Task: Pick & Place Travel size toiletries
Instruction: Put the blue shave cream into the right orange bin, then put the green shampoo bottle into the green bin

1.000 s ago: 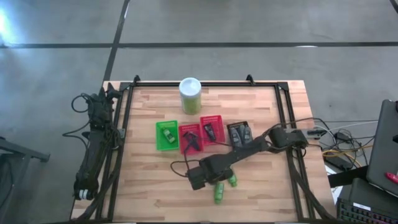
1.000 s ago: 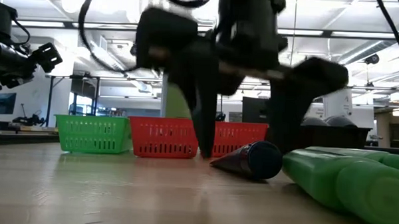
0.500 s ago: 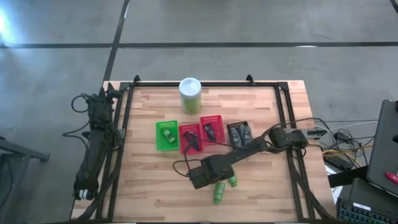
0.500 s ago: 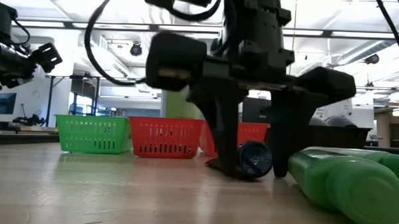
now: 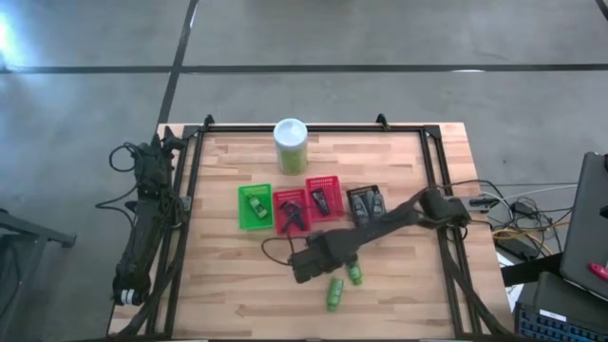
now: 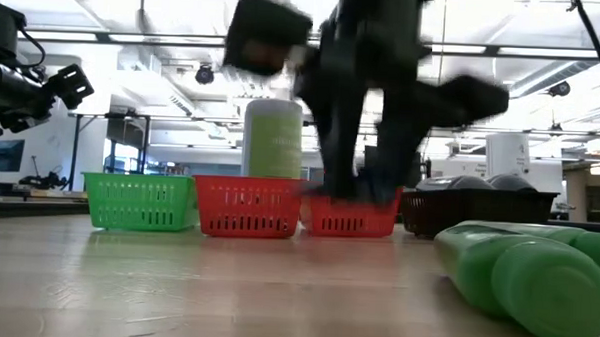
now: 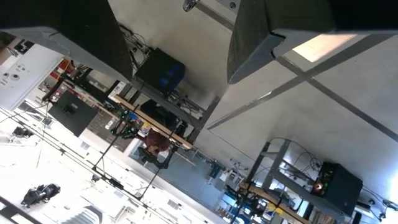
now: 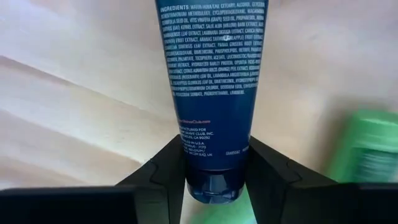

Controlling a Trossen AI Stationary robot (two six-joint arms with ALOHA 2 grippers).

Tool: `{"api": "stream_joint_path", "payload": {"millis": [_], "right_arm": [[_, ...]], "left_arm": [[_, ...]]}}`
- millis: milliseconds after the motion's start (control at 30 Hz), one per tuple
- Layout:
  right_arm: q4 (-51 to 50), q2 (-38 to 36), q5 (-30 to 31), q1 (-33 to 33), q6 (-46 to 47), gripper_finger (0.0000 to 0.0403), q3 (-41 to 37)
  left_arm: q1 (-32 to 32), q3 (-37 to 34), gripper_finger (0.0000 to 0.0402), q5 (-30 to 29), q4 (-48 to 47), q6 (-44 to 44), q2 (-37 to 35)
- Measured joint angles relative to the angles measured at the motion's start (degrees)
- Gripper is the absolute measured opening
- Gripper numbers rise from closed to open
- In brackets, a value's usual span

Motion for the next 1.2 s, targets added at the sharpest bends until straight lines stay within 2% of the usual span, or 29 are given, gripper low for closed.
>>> {"api": "stream_joint_path", "payload": {"millis": [233,433,600,733,900,1200], "right_arm": [[-9.1,-10.7,11.4,-2.5,4.1,0.0132,0.0],[-10.7,-13.6,13.4,-12.4,-6.7,0.0134,-2.6],[-9.2,-13.5,9.5,-22.3,-18.0,0.0131,-5.4],[-7.7,-12.2,3.8,-26.6,-23.7,0.0155,-5.8],[-7.7,-12.4,1.1,-25.6,-25.7,0.0189,-5.3],[-10.2,-13.0,1.0,-20.7,-23.5,0.0187,-5.5]], "left_arm": [[0.0,0.0,0.0267,0.0,0.0,0.0,0.1],[0.0,0.0,0.0267,0.0,0.0,0.0,0.3],[0.0,0.0,0.0267,0.0,0.0,0.0,0.4],[0.0,0.0,0.0267,0.0,0.0,0.0,0.4],[0.0,0.0,0.0267,0.0,0.0,0.0,0.4],[0.0,0.0,0.0267,0.0,0.0,0.0,0.4]]}}
